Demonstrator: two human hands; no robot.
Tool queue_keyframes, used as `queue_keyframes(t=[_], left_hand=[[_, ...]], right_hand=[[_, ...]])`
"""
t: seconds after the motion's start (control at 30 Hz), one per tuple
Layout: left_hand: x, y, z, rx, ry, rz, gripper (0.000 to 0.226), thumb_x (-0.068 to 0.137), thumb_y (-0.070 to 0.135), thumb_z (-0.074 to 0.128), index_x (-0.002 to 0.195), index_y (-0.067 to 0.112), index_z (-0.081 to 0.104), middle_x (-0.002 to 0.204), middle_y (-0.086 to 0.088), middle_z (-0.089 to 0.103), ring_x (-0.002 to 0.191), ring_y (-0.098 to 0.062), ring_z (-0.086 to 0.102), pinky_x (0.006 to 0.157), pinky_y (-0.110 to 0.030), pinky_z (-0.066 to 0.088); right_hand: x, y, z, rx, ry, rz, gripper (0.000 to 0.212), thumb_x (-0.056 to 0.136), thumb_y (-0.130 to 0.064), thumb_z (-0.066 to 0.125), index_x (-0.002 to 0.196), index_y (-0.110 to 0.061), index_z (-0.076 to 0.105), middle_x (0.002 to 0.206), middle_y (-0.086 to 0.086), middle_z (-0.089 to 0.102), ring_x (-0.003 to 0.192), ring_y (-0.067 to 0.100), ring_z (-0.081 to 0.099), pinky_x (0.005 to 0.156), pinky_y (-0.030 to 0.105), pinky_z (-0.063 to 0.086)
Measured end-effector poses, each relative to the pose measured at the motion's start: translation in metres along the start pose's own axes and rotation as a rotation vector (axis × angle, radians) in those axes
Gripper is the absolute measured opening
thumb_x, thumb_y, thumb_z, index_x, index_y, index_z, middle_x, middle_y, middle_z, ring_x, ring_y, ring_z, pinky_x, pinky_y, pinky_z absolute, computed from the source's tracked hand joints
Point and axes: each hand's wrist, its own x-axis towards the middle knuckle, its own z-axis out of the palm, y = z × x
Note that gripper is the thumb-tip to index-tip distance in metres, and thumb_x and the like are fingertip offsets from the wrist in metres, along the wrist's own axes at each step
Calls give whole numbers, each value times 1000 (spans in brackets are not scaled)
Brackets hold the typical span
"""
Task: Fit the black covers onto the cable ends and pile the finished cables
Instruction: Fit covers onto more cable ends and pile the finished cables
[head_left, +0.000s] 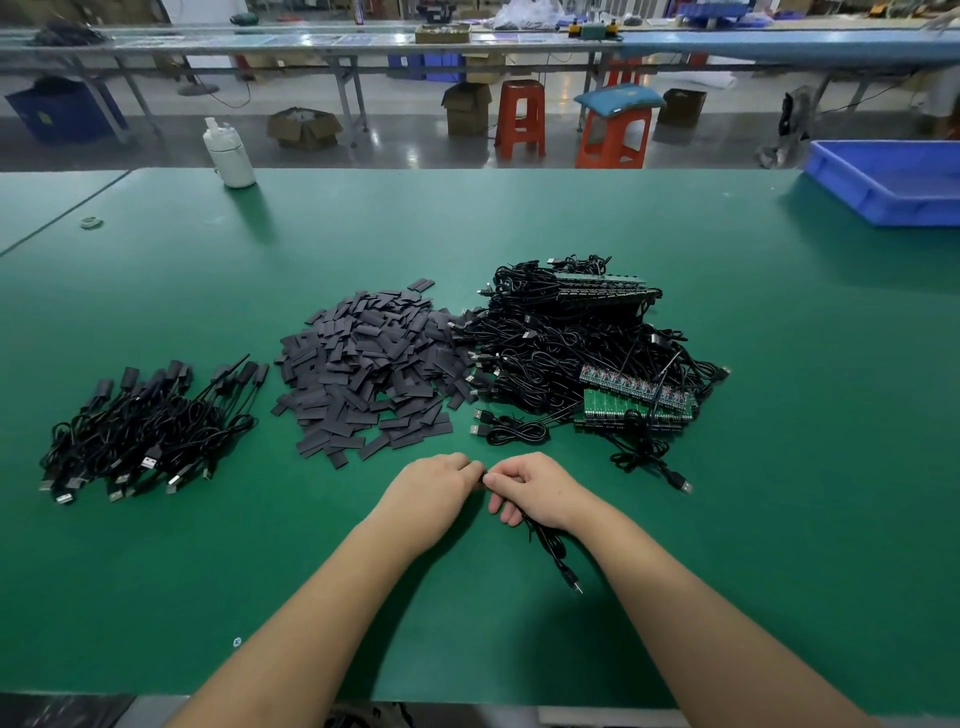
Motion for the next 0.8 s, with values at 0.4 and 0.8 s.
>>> queue_keyframes(t=[0.4, 0.8], left_hand=[[1, 15, -3, -1385, 440, -618, 15, 89, 10, 70, 102, 17, 72, 85, -1, 76, 80, -15, 71, 72, -31, 54], [-3, 14, -11, -1218, 663, -598, 19, 88, 16, 72, 102, 28, 75, 82, 14, 74, 73, -1, 68, 73, -16, 52]], right_hand=[[-13, -11, 9, 446, 141, -49, 16, 100, -14, 59, 105, -9, 74, 89, 9, 73, 72, 15, 67, 67, 24, 58], [-10, -30, 24, 469, 180, -76, 19, 102, -5, 52, 112, -1, 68, 89, 13, 73, 73, 14, 72, 75, 25, 60]])
